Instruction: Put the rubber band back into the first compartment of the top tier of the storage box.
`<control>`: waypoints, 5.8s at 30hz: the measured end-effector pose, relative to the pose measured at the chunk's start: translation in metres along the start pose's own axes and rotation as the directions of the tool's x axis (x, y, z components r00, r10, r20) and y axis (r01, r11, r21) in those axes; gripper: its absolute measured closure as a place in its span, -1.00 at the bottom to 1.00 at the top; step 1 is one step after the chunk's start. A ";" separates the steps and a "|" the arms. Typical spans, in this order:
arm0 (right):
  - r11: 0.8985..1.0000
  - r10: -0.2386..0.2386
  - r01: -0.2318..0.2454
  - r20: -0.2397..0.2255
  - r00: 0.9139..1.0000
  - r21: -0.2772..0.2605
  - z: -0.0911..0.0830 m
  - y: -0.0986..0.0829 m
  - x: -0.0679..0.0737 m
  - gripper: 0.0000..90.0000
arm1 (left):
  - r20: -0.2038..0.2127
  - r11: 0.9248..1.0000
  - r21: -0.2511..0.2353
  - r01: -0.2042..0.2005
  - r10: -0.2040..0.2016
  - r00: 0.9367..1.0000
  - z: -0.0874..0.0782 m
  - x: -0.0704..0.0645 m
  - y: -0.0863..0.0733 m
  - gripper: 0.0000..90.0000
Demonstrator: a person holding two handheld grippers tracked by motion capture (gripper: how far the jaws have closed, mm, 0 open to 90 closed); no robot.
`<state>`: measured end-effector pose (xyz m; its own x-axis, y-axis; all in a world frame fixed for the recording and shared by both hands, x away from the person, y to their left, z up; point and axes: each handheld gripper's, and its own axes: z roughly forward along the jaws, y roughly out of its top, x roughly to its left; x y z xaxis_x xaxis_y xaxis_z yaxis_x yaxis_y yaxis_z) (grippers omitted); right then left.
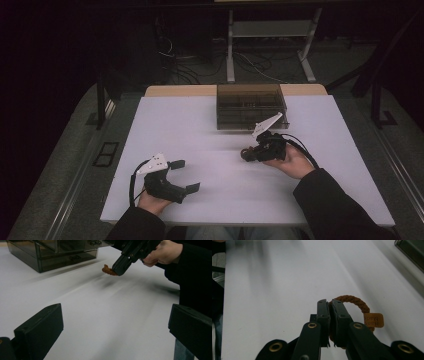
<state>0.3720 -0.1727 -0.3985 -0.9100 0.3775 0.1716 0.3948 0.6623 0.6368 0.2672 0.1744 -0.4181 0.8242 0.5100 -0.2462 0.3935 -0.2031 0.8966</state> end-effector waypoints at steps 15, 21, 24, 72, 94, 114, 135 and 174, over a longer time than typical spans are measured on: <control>1.000 -0.020 0.020 0.012 1.000 -0.009 -0.009 0.014 0.002 0.88 | 0.001 1.000 0.000 -0.002 0.002 1.000 0.000 0.000 0.000 -1.00; 0.999 -0.032 0.032 0.013 0.999 -0.010 -0.013 0.023 0.003 0.88 | 0.001 1.000 -0.001 -0.001 0.001 1.000 0.000 0.000 0.000 -1.00; 0.999 -0.038 0.038 0.016 0.999 -0.013 -0.014 0.025 0.004 0.88 | 0.001 1.000 -0.001 -0.002 0.002 1.000 0.000 0.000 0.000 -1.00; 0.993 -0.107 0.109 0.050 0.993 -0.036 -0.035 0.087 -0.001 0.88 | 0.000 1.000 -0.010 0.004 -0.004 1.000 -0.002 0.002 0.000 -1.00; 0.996 -0.065 0.069 0.075 0.995 -0.050 -0.034 0.117 -0.022 0.88 | 0.005 1.000 -0.017 0.003 -0.003 1.000 -0.003 0.002 0.001 -1.00; 0.999 -0.012 0.015 0.075 0.997 -0.040 -0.008 0.120 -0.046 0.88 | 0.001 1.000 -0.018 -0.006 0.006 1.000 -0.005 0.003 0.001 -1.00; 1.000 0.031 -0.031 0.068 0.997 -0.004 0.015 0.112 -0.064 0.87 | -0.001 1.000 -0.020 -0.006 0.006 1.000 -0.006 0.003 0.001 -1.00; 0.995 0.083 -0.076 0.135 0.987 -0.060 -0.005 0.109 -0.061 0.32 | 0.002 1.000 -0.014 -0.010 0.010 1.000 -0.004 0.003 0.001 -1.00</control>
<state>0.4699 -0.1263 -0.3360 -0.8486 0.5150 0.1213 0.4543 0.5918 0.6658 0.2684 0.1794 -0.4163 0.8292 0.5058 -0.2378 0.3793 -0.1968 0.9041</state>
